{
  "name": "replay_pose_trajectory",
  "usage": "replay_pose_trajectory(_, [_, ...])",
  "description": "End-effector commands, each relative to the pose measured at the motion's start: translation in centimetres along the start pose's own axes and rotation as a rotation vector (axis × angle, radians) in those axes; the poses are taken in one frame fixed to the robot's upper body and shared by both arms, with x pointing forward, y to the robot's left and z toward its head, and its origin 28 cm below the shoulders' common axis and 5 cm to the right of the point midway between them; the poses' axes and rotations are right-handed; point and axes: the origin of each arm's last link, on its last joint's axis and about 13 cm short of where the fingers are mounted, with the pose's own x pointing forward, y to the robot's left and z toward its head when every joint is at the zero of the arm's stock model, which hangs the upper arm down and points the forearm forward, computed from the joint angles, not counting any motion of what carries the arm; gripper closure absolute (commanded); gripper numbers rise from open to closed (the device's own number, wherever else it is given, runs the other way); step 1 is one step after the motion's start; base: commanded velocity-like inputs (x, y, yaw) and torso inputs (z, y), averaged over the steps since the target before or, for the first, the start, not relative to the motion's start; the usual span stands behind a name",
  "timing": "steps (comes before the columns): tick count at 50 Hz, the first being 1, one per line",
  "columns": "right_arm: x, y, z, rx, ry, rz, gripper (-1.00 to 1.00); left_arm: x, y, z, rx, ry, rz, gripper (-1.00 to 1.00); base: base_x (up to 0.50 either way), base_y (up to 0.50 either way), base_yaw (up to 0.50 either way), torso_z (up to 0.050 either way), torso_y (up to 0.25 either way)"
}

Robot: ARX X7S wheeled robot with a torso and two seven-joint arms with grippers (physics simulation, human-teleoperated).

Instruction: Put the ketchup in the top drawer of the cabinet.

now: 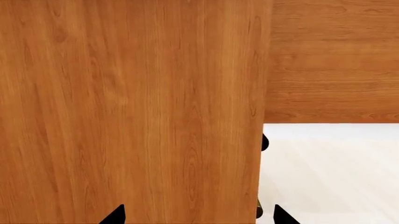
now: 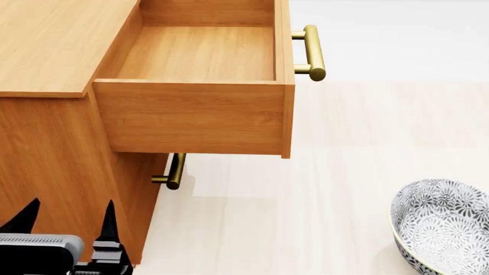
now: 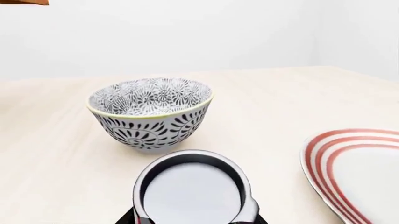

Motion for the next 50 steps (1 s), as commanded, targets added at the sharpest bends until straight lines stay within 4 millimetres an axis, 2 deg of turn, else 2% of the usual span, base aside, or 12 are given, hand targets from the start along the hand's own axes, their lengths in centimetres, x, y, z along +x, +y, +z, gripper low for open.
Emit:
replay_pose_trajectory(1, [-0.1, 0.0, -0.4, -0.018, 0.016, -0.008, 1.00, 0.0, 0.0, -0.1, 0.000, 0.003, 0.001, -1.00, 0.00, 0.00, 0.00, 0.000, 0.000])
replay_pose_trajectory(8, [-0.1, 0.0, 0.1, -0.018, 0.002, -0.015, 1.00, 0.1, 0.0, -0.2, -0.003, 0.005, 0.001, -1.00, 0.00, 0.00, 0.00, 0.000, 0.000])
replay_pose_trajectory(14, [0.2, 0.3, 2.8, -0.024, -0.083, -0.061, 1.00, 0.1, -0.1, -0.1, -0.005, 0.007, 0.000, -1.00, 0.00, 0.00, 0.00, 0.000, 0.000])
replay_pose_trajectory(19, [0.4, 0.9, 6.6, -0.001, -0.210, -0.068, 1.00, 0.0, 0.0, 0.0, -0.011, 0.006, -0.001, -1.00, 0.00, 0.00, 0.00, 0.000, 0.000])
replay_pose_trajectory(30, [0.8, 2.1, 11.8, -0.015, -0.356, -0.065, 1.00, -0.1, 0.0, 0.0, -0.017, 0.008, -0.005, -1.00, 0.00, 0.00, 0.00, 0.000, 0.000])
replay_pose_trajectory(44, [1.1, 3.0, 17.2, -0.030, -0.494, -0.055, 1.00, 0.1, 0.1, -0.2, -0.024, 0.007, -0.007, -1.00, 0.00, 0.00, 0.00, 0.000, 0.000])
replay_pose_trajectory(50, [1.3, 2.9, 18.7, -0.032, -0.532, -0.051, 1.00, 0.2, 0.0, -0.2, -0.026, 0.009, -0.008, -1.00, 0.00, 0.00, 0.00, 0.000, 0.000])
